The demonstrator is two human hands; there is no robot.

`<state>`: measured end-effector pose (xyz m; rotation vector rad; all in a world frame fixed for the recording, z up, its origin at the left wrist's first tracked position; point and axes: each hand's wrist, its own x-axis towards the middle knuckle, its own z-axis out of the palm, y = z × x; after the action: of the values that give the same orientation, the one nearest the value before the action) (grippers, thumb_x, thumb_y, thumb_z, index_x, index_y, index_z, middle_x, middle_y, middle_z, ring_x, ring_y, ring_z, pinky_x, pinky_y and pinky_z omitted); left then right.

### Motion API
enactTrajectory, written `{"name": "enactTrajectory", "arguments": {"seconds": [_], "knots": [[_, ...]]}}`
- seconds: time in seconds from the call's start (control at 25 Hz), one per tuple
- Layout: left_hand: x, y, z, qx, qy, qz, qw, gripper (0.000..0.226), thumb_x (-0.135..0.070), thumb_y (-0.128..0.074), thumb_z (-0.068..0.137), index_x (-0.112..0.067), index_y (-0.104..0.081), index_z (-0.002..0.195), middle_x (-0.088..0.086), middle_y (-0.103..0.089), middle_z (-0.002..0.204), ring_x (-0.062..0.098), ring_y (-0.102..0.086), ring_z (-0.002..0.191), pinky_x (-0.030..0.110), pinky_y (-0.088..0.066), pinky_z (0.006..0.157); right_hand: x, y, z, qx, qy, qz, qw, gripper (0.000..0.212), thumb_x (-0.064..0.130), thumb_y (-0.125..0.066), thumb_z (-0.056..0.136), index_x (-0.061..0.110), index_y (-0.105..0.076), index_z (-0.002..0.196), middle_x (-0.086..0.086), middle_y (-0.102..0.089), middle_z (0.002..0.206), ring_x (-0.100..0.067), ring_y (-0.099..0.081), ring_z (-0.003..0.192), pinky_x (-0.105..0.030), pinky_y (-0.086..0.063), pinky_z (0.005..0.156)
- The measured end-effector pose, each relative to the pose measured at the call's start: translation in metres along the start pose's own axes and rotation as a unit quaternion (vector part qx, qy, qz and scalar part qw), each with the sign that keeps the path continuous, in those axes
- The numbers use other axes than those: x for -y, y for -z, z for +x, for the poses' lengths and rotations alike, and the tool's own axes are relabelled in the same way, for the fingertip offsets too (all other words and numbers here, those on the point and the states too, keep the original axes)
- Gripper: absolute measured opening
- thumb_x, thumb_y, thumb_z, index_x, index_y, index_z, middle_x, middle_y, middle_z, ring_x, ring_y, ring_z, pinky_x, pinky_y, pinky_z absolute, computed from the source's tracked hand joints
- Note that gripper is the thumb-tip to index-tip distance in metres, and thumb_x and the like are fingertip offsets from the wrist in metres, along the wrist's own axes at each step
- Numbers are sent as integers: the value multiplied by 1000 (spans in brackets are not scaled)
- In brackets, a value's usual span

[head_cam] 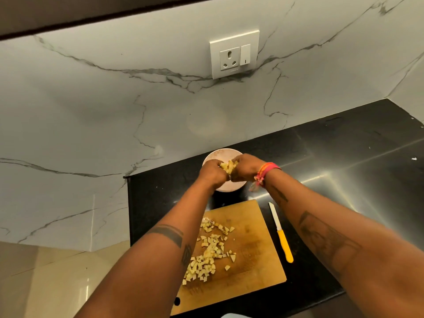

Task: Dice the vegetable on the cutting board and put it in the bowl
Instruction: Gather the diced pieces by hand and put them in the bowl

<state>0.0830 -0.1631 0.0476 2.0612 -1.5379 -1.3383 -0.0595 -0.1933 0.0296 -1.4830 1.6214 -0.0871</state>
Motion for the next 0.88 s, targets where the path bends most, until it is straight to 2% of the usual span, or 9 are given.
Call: {"name": "enactTrajectory", "arguments": {"seconds": [0.08, 0.16, 0.28, 0.36, 0.44, 0.6, 0.76, 0.84, 0.88], "knots": [[-4, 3, 15, 9, 27, -8, 1000, 46, -1, -63, 87, -14, -63, 131, 9, -60, 130, 29, -57, 116, 41, -53, 99, 8, 3, 20, -1, -35, 17, 999, 38, 7, -74, 84, 2, -65, 121, -15, -67, 118, -28, -65, 101, -37, -59, 81], [-1, 4, 26, 1, 55, -45, 997, 50, 8, -52, 89, -12, -62, 133, 8, -59, 127, 31, -57, 119, 39, -54, 97, 14, 3, 30, -8, -71, 79, 994, 43, 4, -69, 87, -1, -59, 128, -19, -64, 122, -32, -66, 103, -41, -61, 84], [12, 2, 39, -16, 76, -133, 988, 47, 8, -56, 87, -12, -66, 129, 6, -64, 122, 29, -64, 114, 40, -57, 95, 7, -2, 37, -51, -76, 110, 990, 39, 2, -59, 93, -2, -59, 131, -18, -63, 126, -36, -64, 112, -32, -56, 75], [36, -6, 62, -15, 83, -188, 979, 50, 3, -65, 79, -15, -68, 125, 14, -68, 124, 31, -68, 111, 44, -59, 94, 0, -10, 39, -90, -60, 86, 990, 34, 3, -60, 94, 3, -65, 128, -12, -66, 127, -31, -63, 116, -29, -53, 83], [53, -12, 73, -23, 91, -234, 968, 44, 2, -69, 76, -16, -71, 117, 17, -71, 119, 32, -70, 108, 45, -59, 93, -7, -17, 40, -120, -54, 128, 983, 35, 2, -70, 89, 9, -72, 123, -7, -69, 124, -27, -64, 115, -36, -54, 99], [37, 3, 4, -43, 87, -308, 946, 20, 5, -64, 92, -11, -72, 102, 14, -75, 99, 21, -74, 89, 33, -62, 82, -16, -26, 28, -90, -59, 263, 959, 27, 0, -70, 87, 11, -74, 111, -9, -72, 119, -28, -68, 111, -43, -56, 98], [74, 12, -47, -40, 75, -248, 965, 23, 5, -52, 98, -4, -71, 108, 12, -73, 90, 16, -65, 71, 27, -58, 70, -9, -72, -30, -43, -58, 299, 952, 26, -11, -66, 85, 14, -74, 85, -15, -73, 97, -31, -71, 93, -39, -62, 84], [103, 13, -71, -31, 74, -202, 976, 26, 8, -49, 98, -4, -70, 108, 12, -71, 89, 16, -62, 70, 27, -54, 66, -10, -114, -63, -24, -46, 274, 960, 24, -12, -59, 90, 8, -72, 88, -17, -70, 87, -26, -67, 77, -33, -61, 70], [118, 11, -80, -23, 75, -182, 980, 28, 8, -49, 97, -5, -71, 109, 11, -72, 92, 17, -63, 74, 28, -54, 70, -11, -132, -75, -26, -26, 230, 972, 22, -7, -59, 92, 9, -74, 94, -14, -73, 90, -23, -67, 79, -35, -60, 73]]}}
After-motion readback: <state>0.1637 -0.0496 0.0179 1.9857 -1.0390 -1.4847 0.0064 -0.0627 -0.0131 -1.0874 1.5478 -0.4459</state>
